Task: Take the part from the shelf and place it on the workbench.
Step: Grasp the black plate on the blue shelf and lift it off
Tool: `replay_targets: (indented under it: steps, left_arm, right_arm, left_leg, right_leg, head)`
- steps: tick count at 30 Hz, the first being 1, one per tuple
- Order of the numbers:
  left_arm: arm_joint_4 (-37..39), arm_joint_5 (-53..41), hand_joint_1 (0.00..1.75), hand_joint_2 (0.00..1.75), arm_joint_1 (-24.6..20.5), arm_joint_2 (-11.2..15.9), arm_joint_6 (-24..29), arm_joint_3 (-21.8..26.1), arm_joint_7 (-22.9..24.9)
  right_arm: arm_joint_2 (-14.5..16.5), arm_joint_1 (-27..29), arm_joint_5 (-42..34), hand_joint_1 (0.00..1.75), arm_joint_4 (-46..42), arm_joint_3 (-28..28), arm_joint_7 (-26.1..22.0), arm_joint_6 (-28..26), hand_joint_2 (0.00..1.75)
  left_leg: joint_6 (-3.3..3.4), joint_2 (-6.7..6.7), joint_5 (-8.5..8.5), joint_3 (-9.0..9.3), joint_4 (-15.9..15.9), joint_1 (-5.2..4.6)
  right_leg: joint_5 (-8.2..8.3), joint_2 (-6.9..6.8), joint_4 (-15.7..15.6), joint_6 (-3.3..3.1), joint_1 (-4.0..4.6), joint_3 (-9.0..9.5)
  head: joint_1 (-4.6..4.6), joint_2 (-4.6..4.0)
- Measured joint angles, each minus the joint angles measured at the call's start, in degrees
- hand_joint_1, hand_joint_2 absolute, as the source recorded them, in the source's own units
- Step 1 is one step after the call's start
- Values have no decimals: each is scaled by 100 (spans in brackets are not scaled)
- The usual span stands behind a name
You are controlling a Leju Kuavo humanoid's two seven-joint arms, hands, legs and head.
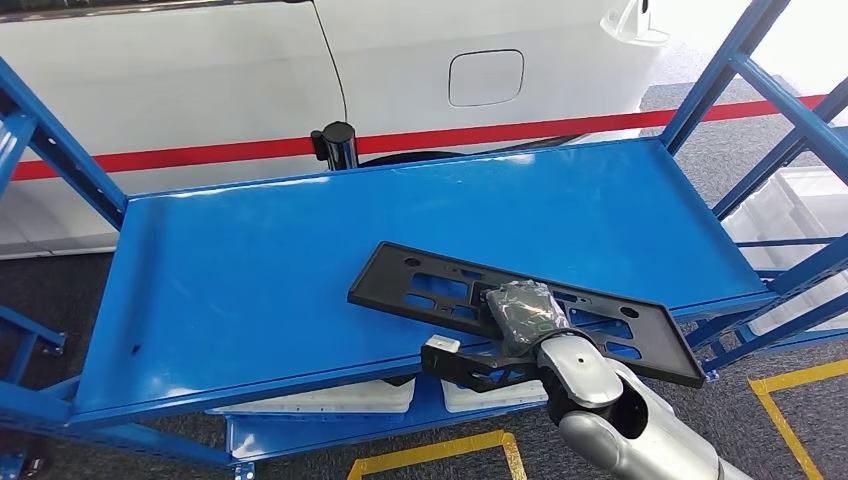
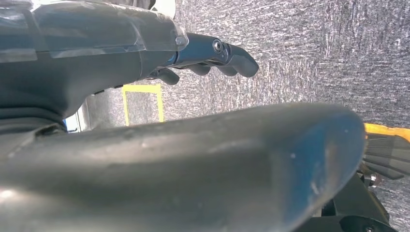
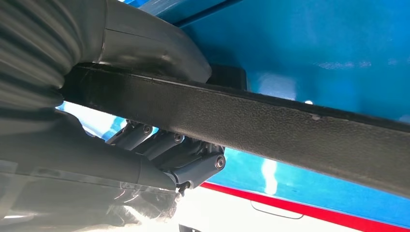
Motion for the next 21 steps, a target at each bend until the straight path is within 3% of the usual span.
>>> replay_targets:
  steps: [5,9,21]
  left_arm:
    - [0,-1,0,0,0,0,0,1,-7]
    - [0,-96,0,175,0,0,0,-7,-235]
    - [0,-311,0,175,-1,4,-8,-153,-639]
  right_arm:
    - [7,1,-9,175,0,-35,0,3,175]
    - [14,30,21,175,0,-68,0,-77,175]
    - [-19,250,85,175,-103,-283,0,-150,175]
  left_leg:
    - [0,0,0,1,0,0]
    - [0,-1,0,2,0,0]
    - [0,-10,0,2,0,0]
  right_leg:
    - [0,0,0,0,0,1]
    - [0,0,0,0,0,1]
    - [-1,-2,0,0,0,1]
  head:
    - [0,0]
    - [1,0]
    - [1,0]
